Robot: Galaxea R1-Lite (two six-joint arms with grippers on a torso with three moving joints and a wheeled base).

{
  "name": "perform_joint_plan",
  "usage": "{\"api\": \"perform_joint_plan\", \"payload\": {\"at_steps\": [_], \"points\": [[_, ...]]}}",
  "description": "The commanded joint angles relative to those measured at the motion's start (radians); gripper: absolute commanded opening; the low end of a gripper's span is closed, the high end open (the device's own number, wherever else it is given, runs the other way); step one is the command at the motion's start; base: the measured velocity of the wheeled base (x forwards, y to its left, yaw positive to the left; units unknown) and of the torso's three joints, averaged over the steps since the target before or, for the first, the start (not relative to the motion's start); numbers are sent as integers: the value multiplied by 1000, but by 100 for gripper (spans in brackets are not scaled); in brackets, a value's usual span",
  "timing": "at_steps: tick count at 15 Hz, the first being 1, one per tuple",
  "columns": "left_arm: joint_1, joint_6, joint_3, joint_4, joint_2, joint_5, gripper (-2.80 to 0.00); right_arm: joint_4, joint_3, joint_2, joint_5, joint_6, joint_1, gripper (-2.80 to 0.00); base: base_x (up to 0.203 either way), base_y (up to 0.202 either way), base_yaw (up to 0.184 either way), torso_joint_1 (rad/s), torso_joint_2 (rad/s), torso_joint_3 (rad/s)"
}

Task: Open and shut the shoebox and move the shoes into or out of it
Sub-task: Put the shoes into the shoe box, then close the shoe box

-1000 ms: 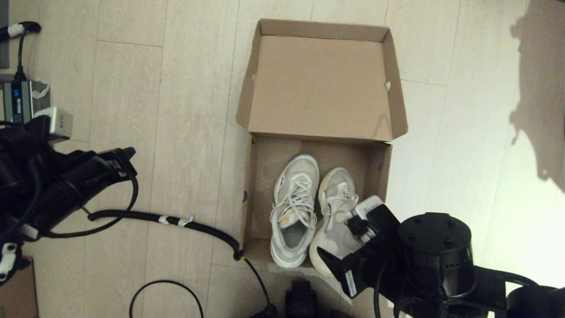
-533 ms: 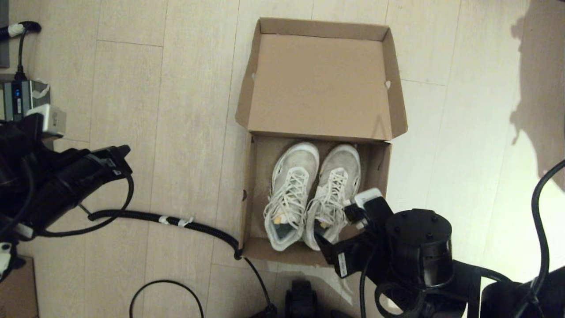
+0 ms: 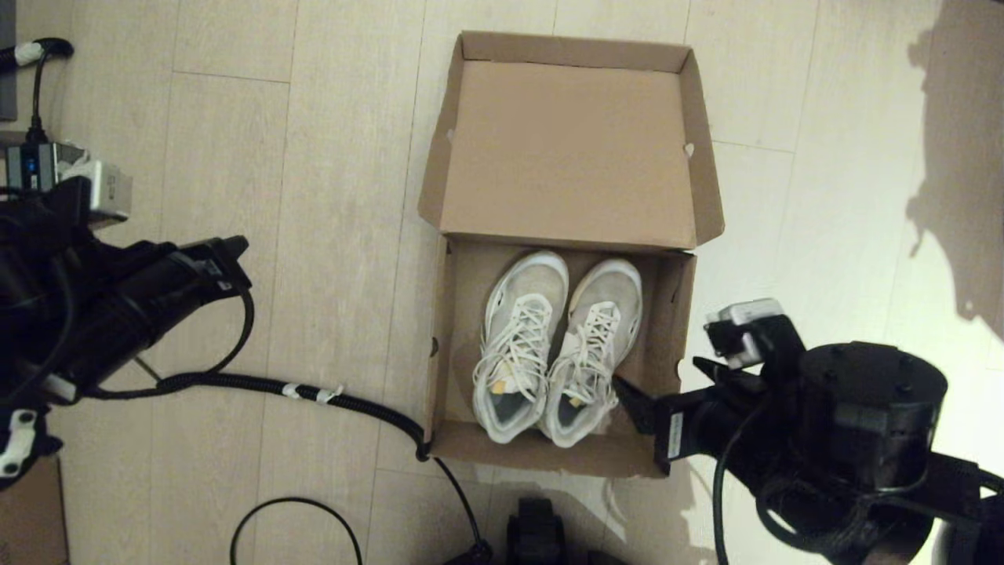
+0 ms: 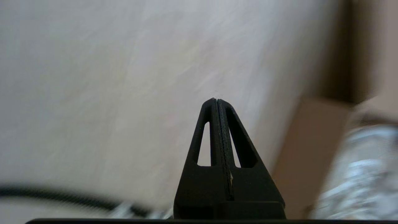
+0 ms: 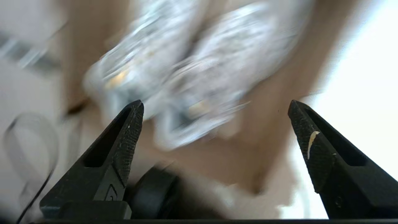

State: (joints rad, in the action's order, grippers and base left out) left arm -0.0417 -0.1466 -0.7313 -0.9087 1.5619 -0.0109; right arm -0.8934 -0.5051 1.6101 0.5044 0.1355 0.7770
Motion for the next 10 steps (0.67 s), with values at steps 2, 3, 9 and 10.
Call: {"api": "perform_joint_plan", "payload": {"at_steps": [2, 3, 9, 10], "points": [[-77, -81, -102, 1, 34, -4, -280, -2, -31, -94, 8, 2, -144, 0, 0, 0, 0, 0, 0, 0], [-109, -115, -142, 5, 45, -3, -280, 8, -46, -139, 9, 1, -184, 0, 0, 0, 0, 0, 0, 0], [-201, -203, -270, 33, 163, -4, -280, 231, -152, -243, -41, 40, -417, -280, 0, 0, 0, 0, 0, 0], [-204, -272, -310, 32, 189, -3, -280, 233, -174, -186, -66, 73, -441, -280, 0, 0, 0, 0, 0, 0]]}}
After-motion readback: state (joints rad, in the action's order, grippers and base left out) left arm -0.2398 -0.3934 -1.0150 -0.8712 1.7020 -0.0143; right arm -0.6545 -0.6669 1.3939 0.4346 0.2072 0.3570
